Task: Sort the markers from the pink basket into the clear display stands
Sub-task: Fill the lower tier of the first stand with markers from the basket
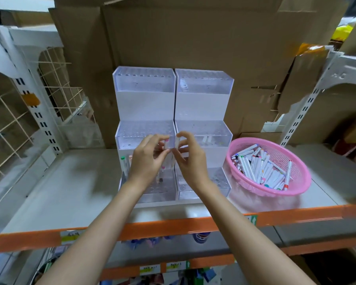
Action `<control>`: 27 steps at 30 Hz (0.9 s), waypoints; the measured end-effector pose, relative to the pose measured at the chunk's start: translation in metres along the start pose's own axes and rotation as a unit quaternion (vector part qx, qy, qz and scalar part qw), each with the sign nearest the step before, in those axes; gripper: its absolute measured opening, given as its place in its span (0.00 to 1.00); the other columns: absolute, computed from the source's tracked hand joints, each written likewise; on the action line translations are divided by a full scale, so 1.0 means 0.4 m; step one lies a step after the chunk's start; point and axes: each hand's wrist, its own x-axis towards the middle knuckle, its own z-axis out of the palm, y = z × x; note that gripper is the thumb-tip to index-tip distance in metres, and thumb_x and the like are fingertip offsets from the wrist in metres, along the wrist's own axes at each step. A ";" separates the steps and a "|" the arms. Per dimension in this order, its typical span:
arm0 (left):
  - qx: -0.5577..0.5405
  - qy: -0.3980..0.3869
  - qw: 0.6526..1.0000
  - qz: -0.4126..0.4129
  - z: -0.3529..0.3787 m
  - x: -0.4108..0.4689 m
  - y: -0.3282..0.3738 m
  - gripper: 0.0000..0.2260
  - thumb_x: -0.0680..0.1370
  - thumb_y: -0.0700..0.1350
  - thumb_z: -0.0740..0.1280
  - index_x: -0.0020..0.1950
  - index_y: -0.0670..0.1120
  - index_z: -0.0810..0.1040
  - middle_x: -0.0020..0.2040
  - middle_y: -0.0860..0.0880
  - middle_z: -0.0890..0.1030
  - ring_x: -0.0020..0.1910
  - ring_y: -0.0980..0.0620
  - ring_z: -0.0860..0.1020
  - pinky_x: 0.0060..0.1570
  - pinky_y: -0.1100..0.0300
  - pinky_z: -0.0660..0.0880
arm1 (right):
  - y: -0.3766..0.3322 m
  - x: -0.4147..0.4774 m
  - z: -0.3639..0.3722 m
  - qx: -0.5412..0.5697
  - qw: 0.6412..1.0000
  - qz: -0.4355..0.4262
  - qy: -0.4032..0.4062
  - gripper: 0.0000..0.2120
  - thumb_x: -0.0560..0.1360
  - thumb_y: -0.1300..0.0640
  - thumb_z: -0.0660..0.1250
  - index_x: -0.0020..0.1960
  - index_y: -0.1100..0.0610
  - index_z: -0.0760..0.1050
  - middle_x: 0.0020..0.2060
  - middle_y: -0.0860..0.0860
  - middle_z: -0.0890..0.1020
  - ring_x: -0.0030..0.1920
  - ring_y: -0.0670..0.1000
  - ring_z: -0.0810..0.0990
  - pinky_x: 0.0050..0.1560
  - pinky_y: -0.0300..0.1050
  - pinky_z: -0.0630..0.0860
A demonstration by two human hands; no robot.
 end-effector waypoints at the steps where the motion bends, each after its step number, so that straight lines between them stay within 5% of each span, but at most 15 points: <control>1: 0.010 -0.007 1.000 0.007 -0.001 0.000 -0.003 0.12 0.72 0.39 0.74 0.54 0.45 0.79 0.43 0.51 0.77 0.40 0.56 0.78 0.43 0.72 0.74 | -0.001 0.000 0.001 -0.003 1.000 0.000 0.002 0.19 0.75 0.65 0.68 0.57 0.44 0.67 0.41 0.51 0.78 0.38 0.45 0.79 0.37 0.34 0.74; 10: 0.071 -0.058 0.994 0.054 -0.005 -0.001 -0.021 0.06 0.73 0.39 0.73 0.48 0.42 0.79 0.42 0.48 0.79 0.40 0.54 0.76 0.40 0.64 0.72 | 0.008 -0.008 0.007 -0.015 1.000 0.008 0.006 0.15 0.75 0.63 0.69 0.58 0.51 0.70 0.37 0.47 0.77 0.37 0.48 0.80 0.40 0.47 0.79; 19: 0.121 -0.075 0.988 0.057 -0.017 -0.006 -0.045 0.04 0.72 0.42 0.73 0.40 0.44 0.80 0.36 0.50 0.80 0.37 0.49 0.77 0.36 0.55 0.74 | 0.004 -0.010 0.014 -0.013 1.000 0.004 0.015 0.14 0.75 0.63 0.69 0.57 0.53 0.70 0.36 0.46 0.76 0.36 0.47 0.79 0.39 0.34 0.74; 27: 0.128 -0.087 0.983 0.101 -0.016 -0.019 -0.047 0.03 0.69 0.36 0.75 0.39 0.41 0.82 0.39 0.47 0.79 0.39 0.47 0.76 0.39 0.59 0.71 | 0.004 -0.016 0.013 -0.017 1.000 0.015 0.003 0.15 0.76 0.65 0.67 0.58 0.53 0.69 0.37 0.47 0.77 0.37 0.51 0.80 0.43 0.50 0.80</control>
